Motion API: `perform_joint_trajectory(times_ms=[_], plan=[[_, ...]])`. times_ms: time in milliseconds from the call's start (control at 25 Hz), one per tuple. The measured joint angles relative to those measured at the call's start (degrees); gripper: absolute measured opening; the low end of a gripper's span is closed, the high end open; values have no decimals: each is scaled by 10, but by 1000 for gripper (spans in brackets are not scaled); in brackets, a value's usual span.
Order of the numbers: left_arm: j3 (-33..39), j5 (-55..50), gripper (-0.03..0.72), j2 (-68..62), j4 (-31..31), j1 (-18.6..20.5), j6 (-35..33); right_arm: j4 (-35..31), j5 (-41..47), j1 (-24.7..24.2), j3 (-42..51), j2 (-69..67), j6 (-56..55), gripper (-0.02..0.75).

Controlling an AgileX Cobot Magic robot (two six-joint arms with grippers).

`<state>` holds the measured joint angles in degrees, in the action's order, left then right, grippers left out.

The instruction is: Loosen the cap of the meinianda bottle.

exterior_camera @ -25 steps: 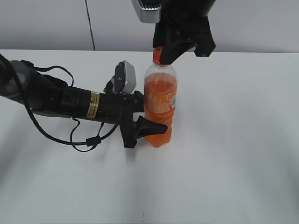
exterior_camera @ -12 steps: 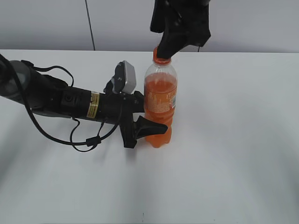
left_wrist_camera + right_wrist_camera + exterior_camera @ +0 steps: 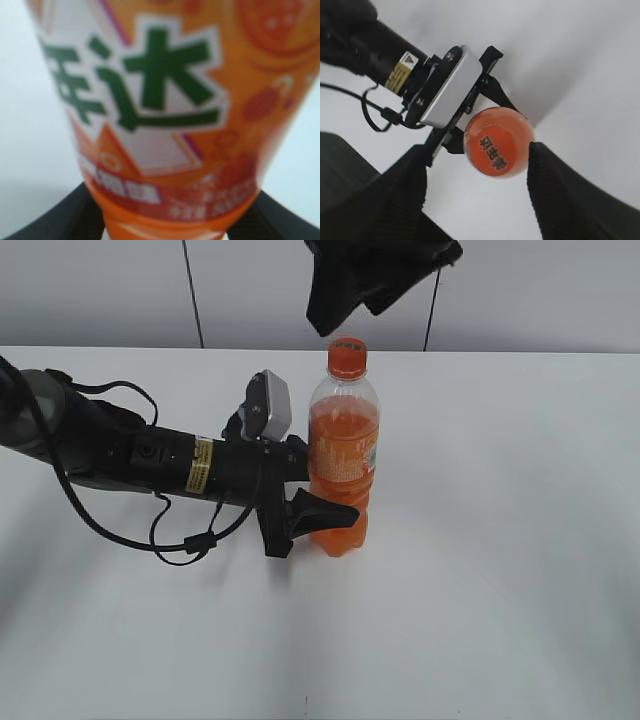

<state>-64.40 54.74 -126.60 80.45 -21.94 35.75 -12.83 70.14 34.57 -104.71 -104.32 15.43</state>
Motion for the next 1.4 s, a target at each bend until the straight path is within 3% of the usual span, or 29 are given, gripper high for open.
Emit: perform_joint_trajectory(times_ms=[160, 320, 1240, 1400], plan=[[0, 0, 410, 0, 0, 0, 0, 2, 0, 0, 0, 0, -199, 480], [0, 0, 410, 0, 0, 0, 0, 2, 0, 0, 0, -1, -250, 480], [0, 3, 410, 0, 4, 0, 0, 23, -1, 0, 20, -33, -275, 477], [0, 4, 410, 0, 4, 0, 0, 22, 0, 0, 35, -35, -275, 418]])
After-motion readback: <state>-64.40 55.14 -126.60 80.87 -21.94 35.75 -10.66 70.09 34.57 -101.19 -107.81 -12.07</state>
